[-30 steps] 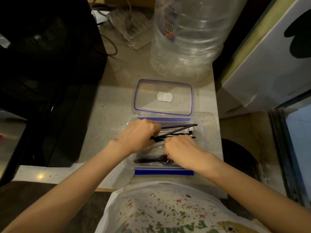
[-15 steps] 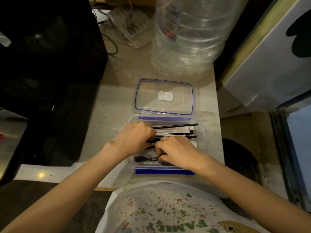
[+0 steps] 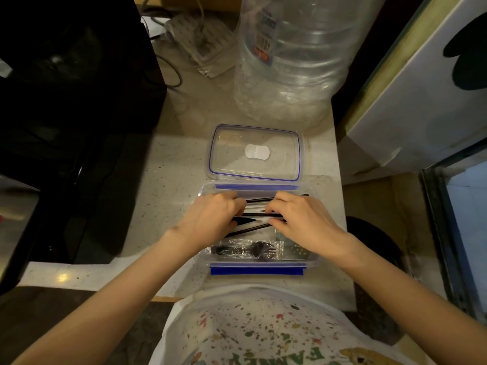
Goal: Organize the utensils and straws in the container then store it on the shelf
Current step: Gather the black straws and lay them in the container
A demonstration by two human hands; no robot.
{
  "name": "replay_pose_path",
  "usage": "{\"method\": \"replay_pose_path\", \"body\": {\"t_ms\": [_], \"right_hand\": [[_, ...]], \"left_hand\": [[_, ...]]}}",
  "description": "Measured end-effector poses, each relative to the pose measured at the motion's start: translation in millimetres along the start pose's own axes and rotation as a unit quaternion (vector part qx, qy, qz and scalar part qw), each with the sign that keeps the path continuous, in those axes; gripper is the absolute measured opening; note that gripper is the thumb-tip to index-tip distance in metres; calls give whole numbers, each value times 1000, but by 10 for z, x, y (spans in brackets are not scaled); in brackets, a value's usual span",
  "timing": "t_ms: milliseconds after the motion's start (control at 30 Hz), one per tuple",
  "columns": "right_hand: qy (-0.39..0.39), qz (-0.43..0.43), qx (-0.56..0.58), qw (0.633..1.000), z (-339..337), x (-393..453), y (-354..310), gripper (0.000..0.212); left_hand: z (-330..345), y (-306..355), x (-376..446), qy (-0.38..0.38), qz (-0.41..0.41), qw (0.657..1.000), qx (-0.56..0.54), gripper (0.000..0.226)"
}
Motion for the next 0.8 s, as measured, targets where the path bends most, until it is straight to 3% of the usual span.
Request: {"method": "replay_pose_path", "body": {"t_ms": [367,533,700,800], "right_hand": [[22,-8,-21,999,-17,6,53,19],[56,-39,2,998,-136,-22,-10,14],[-26,12,-153,988,22,133,7,19],[-52,23,-185,981,72,196,1,18]], "left_hand": [[-39,2,-42,36,-45,998,-33,17],[3,70,-112,-9,-12,997,-72,18],[118,145,-89,-59,-22,998,-27,20],[138,171,-71,-65,-29,997,-4,19]]}}
Point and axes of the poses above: each hand's wrist, its own x-axis towards the middle knuckle, its own z-axis out of the palm, y = z × x, the point moved 4 cm from there along x, towards the middle knuckle, and after that the axes turned 13 degrees about x, right-handed, at the moved point
